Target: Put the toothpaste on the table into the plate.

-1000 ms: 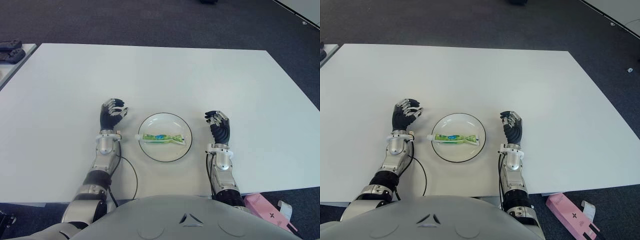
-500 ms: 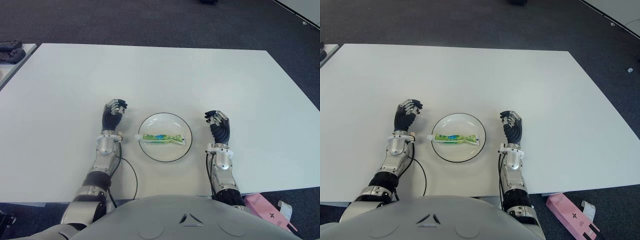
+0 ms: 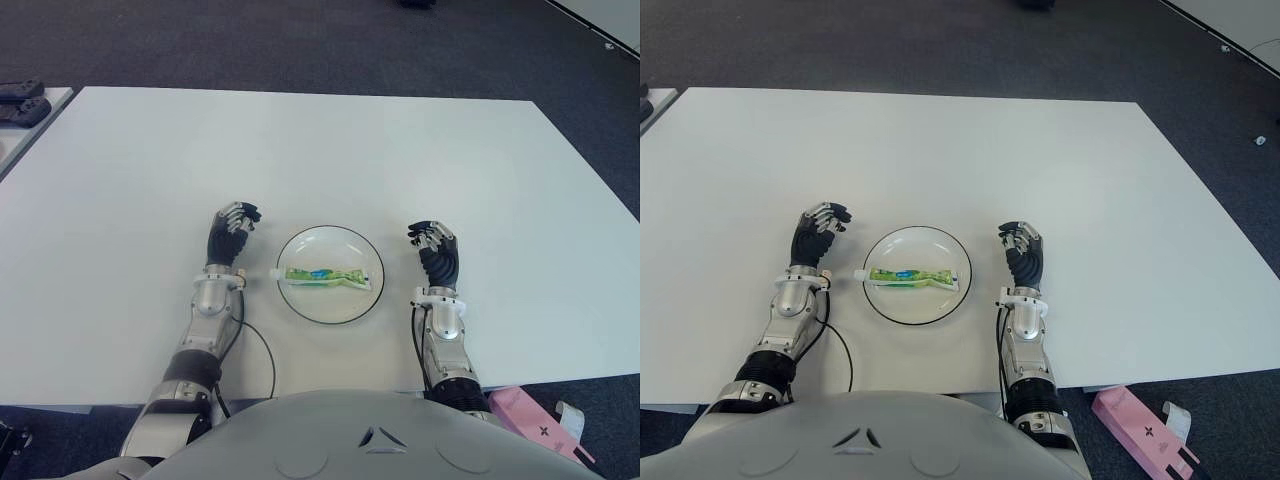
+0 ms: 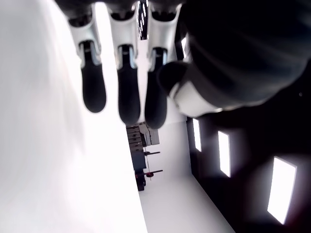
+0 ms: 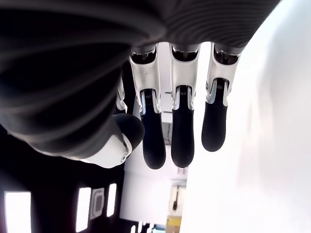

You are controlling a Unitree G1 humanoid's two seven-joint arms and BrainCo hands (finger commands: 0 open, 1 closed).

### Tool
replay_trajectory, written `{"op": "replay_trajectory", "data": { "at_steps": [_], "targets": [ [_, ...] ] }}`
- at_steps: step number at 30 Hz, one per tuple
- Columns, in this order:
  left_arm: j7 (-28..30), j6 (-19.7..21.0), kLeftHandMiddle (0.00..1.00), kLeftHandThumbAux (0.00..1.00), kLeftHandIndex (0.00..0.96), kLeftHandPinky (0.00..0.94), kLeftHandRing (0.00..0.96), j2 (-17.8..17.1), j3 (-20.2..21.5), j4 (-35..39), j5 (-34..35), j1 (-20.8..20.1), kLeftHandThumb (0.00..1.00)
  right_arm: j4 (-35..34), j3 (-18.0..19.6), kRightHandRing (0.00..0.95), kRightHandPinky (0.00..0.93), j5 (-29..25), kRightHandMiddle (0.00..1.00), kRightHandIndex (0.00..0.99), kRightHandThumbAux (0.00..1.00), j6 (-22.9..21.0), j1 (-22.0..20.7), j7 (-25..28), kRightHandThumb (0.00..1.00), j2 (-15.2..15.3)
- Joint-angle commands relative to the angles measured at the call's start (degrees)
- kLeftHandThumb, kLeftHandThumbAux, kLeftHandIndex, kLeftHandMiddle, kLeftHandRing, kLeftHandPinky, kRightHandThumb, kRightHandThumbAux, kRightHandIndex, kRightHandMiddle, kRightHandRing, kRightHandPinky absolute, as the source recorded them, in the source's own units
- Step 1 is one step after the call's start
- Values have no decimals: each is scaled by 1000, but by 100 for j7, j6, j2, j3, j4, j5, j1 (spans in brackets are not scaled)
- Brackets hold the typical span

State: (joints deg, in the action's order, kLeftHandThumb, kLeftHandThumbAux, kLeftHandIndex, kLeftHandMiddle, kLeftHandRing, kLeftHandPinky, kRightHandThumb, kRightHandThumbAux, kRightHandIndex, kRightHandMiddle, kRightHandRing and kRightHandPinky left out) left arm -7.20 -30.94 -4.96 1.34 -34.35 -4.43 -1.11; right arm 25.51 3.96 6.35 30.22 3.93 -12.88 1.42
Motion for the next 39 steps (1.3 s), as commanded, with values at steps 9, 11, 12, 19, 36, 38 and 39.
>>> {"op": "replay_trajectory", "data": {
  "at_steps": [9, 11, 12, 19, 36, 38, 39],
  "targets": [
    [112, 445, 451, 723, 424, 419, 429, 104, -34, 289, 6, 497, 713, 117, 26, 459, 455, -89, 467, 426, 731, -12, 244, 228, 710, 25],
    [96, 490, 449, 723, 424, 415, 425, 108, -32, 361, -6, 544, 714, 82, 21, 453, 446, -97, 463, 426, 731, -23, 267, 247, 711, 19],
    [96, 516, 448, 723, 424, 415, 425, 109, -29, 407, -5, 571, 714, 72, 20, 451, 444, -107, 462, 426, 731, -34, 270, 260, 711, 18],
    [86, 667, 450, 723, 425, 419, 423, 123, -11, 603, -1, 672, 718, 23, 14, 451, 451, -162, 460, 425, 730, -52, 300, 327, 712, 5],
    [141, 777, 459, 722, 426, 435, 439, 153, 43, 886, 98, 835, 715, -99, -14, 449, 451, -115, 458, 424, 730, -179, 380, 344, 711, -4],
    [149, 775, 459, 722, 427, 442, 440, 149, 44, 910, 112, 850, 715, -110, -12, 451, 454, -118, 460, 425, 730, -194, 386, 342, 712, -7],
    [156, 781, 459, 722, 426, 440, 440, 144, 45, 932, 118, 862, 715, -115, -11, 452, 455, -119, 461, 425, 730, -200, 388, 339, 712, -11]
  ]
}}
